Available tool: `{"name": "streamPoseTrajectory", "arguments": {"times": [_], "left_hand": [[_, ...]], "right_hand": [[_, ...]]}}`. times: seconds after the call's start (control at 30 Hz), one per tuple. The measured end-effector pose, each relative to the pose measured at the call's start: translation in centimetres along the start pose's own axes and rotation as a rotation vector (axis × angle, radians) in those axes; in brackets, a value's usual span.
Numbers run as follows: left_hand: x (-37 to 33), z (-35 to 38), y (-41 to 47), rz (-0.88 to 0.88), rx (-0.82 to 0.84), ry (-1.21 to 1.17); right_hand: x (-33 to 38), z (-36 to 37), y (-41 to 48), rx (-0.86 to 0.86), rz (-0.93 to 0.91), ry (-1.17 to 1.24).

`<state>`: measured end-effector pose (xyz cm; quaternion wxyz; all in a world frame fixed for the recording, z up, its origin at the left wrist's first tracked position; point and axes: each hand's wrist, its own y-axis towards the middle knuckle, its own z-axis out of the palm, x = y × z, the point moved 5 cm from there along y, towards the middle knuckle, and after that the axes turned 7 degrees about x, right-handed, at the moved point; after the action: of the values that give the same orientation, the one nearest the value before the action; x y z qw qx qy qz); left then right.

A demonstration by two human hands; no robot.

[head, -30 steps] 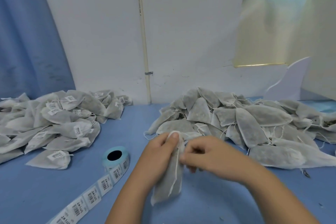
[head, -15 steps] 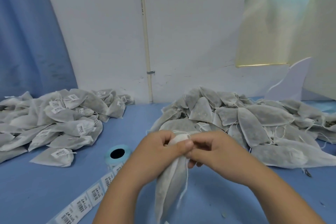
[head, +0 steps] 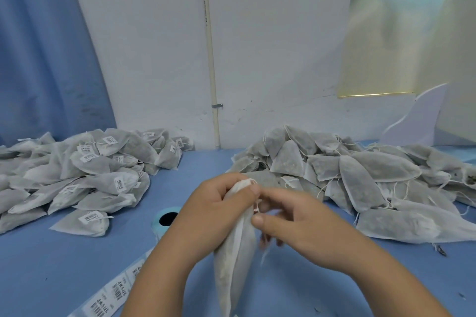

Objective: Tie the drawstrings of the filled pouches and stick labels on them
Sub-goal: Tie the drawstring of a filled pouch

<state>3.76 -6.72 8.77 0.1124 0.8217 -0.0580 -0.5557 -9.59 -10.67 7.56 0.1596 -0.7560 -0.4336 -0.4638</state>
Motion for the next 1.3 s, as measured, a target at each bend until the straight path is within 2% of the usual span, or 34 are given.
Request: {"name": "streamPoseTrajectory", "arguments": {"times": [0.1, 0.27, 0.43, 0.53, 0.6, 0.77, 0.87, 1.0, 1.17, 1.23, 1.3], "left_hand": [[-0.1, 0.0, -0.1, -0.005, -0.008, -0.033], [0.6, -0.5, -0.2, -0.073, -0.019, -0.094], [0.2, 1.3, 0.1, -0.067, 0.101, -0.071], [0.1, 2.6, 0.2, -0.062, 0.184, -0.054], [-0.1, 3.2, 0.2, -0.045, 0.236, -0.126], [-1.2, 4.0, -0.1, 0.096, 0.319, -0.51], [-1.4, 4.2, 0.1, 0.124, 0.277, -0.637], [-1.4, 4.4, 0.1, 0.096, 0.258, -0.686], [-1.0, 3.9, 0.3, 0.002, 0.086, -0.673], [-0.8, 3.8, 0.3, -0.032, -0.003, -0.653], [-0.7, 3.5, 0.3, -0.046, -0.07, -0.534]], "right_hand": [[-0.3, 0.6, 0.0, 0.045, 0.077, 0.002], [-0.2, -1.4, -0.9, -0.03, 0.099, 0.032], [1.0, -3.3, -2.0, -0.067, 0.05, -0.012], [1.4, -4.6, -2.5, -0.18, 0.011, -0.023], [1.6, -5.2, -2.7, -0.245, -0.016, -0.03], [1.4, -5.5, -2.6, -0.378, -0.082, 0.036], [1.2, -5.0, -2.2, -0.392, -0.072, 0.104], [1.0, -4.3, -2.0, -0.4, -0.055, 0.114], [0.8, -4.4, -2.3, -0.441, 0.002, -0.113], [1.5, -4.0, -2.5, -0.365, -0.01, -0.251], [2.4, -3.6, -2.8, -0.268, -0.053, -0.415]]}}
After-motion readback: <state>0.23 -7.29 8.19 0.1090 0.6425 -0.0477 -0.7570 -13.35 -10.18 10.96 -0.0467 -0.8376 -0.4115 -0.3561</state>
